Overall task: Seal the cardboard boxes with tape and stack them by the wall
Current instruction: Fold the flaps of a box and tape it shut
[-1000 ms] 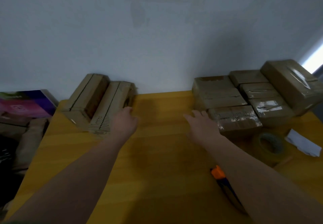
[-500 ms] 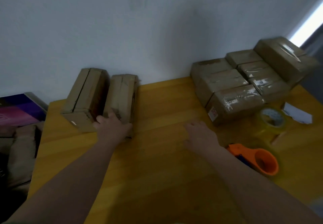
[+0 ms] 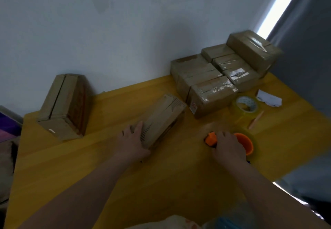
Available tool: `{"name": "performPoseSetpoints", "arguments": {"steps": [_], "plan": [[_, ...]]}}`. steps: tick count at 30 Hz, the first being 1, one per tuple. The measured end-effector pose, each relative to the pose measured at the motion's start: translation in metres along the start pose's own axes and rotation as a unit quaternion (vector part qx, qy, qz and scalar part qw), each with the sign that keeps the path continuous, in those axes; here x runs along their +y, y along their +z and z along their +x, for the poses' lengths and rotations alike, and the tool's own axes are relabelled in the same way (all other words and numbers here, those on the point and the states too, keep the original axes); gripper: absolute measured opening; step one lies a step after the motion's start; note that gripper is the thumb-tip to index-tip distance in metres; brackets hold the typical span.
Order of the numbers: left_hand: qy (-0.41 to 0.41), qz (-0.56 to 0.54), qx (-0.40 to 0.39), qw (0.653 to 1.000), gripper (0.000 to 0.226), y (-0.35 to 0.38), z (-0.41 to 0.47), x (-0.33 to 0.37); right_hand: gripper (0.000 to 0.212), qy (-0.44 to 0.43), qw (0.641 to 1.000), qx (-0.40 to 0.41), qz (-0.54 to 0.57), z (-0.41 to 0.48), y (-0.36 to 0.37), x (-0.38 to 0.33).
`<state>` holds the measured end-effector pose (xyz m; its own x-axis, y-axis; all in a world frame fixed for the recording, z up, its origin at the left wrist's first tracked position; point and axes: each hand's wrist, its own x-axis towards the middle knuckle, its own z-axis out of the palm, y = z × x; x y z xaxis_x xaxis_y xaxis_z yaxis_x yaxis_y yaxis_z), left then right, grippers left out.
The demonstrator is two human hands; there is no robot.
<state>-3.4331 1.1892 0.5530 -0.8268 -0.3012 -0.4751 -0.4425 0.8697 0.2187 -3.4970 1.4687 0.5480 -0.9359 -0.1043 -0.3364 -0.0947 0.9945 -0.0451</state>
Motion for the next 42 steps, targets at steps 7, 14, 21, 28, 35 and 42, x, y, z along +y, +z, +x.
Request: {"name": "performPoseSetpoints", "arguments": {"steps": [7,14,21,28,35,42], "plan": [[0.001,0.042,-0.015,0.999,0.111,0.007,-0.007,0.011,0.044,0.028,0.999,0.023,-0.009,0.005,0.009,0.034],[-0.033,0.046,0.013,0.998,0.108,0.016,-0.011,0.024,0.055,-0.032,0.999,-0.020,-0.006,0.013,0.016,0.055],[-0.044,0.034,0.044,0.997,0.107,0.024,-0.010,0.032,0.028,-0.107,0.967,0.024,0.231,0.026,-0.016,0.075],[0.003,0.093,0.016,0.996,0.107,0.024,-0.017,0.036,0.021,-0.184,0.831,0.013,0.524,0.006,-0.086,0.062],[0.143,0.196,-0.037,0.969,0.106,0.027,-0.027,0.023,0.022,-0.235,0.801,-0.098,0.542,-0.025,-0.112,0.020],[0.177,0.229,-0.037,0.956,0.087,0.037,-0.050,0.017,0.015,-0.223,0.844,-0.127,0.472,-0.040,-0.073,-0.012]]}}
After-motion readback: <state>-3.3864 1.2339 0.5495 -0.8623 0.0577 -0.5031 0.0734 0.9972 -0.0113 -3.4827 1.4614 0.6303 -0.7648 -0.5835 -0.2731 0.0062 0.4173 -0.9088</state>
